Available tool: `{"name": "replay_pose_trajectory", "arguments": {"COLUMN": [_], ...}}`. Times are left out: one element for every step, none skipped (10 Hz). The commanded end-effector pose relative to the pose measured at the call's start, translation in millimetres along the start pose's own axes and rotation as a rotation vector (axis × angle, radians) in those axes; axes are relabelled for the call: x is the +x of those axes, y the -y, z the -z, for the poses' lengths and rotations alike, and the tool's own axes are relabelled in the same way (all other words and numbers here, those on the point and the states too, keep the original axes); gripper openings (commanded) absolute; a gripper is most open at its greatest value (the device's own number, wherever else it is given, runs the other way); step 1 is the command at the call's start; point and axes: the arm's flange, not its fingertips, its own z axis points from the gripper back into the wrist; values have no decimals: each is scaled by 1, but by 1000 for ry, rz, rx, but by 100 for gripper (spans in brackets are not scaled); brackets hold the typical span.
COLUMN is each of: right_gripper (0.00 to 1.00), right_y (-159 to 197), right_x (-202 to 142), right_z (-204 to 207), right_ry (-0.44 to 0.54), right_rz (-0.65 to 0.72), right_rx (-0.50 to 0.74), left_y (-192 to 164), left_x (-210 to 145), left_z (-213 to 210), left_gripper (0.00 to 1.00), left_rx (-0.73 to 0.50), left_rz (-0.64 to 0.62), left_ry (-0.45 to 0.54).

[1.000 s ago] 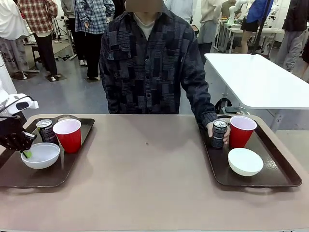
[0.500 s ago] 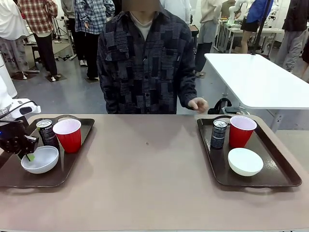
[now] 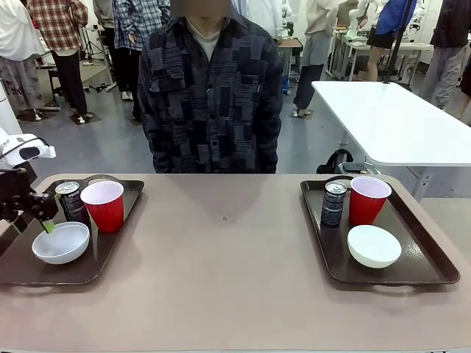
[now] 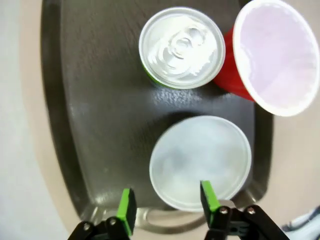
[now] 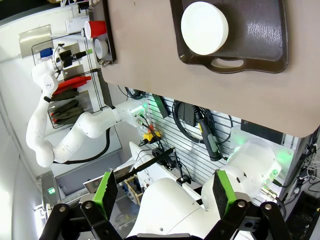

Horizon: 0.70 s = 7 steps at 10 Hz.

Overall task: Prepare tableware on both trays.
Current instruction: Pick up a Picnic Bowl from the table and place it on a Handle tray.

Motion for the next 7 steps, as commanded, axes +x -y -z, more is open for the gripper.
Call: {"name": "replay_pose_trajectory", "arguments": {"right_gripper": [100,100,100,100,100,100,100], "right_y": [-1,-1,-1,-1,-1,-1,-1], "right_x": [-1,-1,-1,-1,-1,-1,-1], "right_z": [1,1,1,1,1,1,1], "right_ry": [-2,-2,-2,-2,-2,-2,-2], "right_rz": [4,4,4,4,4,4,4], "right_rx": [3,3,3,3,3,3,3], "left_y": [11,14,18,20,22,24,22], "left_x": [-56,-58,-59,-61,-62,-66,-66], "left_z": [-3,-11,-20,-32,-43,-52,-56], "left_gripper": [85,96,100,100,100,100,100], "left_rx": [-54,-58,-62,-69,-62,-21,28], "left_rz": [14,15,21,33,31,1,-63], "left_ry": [-3,-10,-6,-4,13,36,44]}}
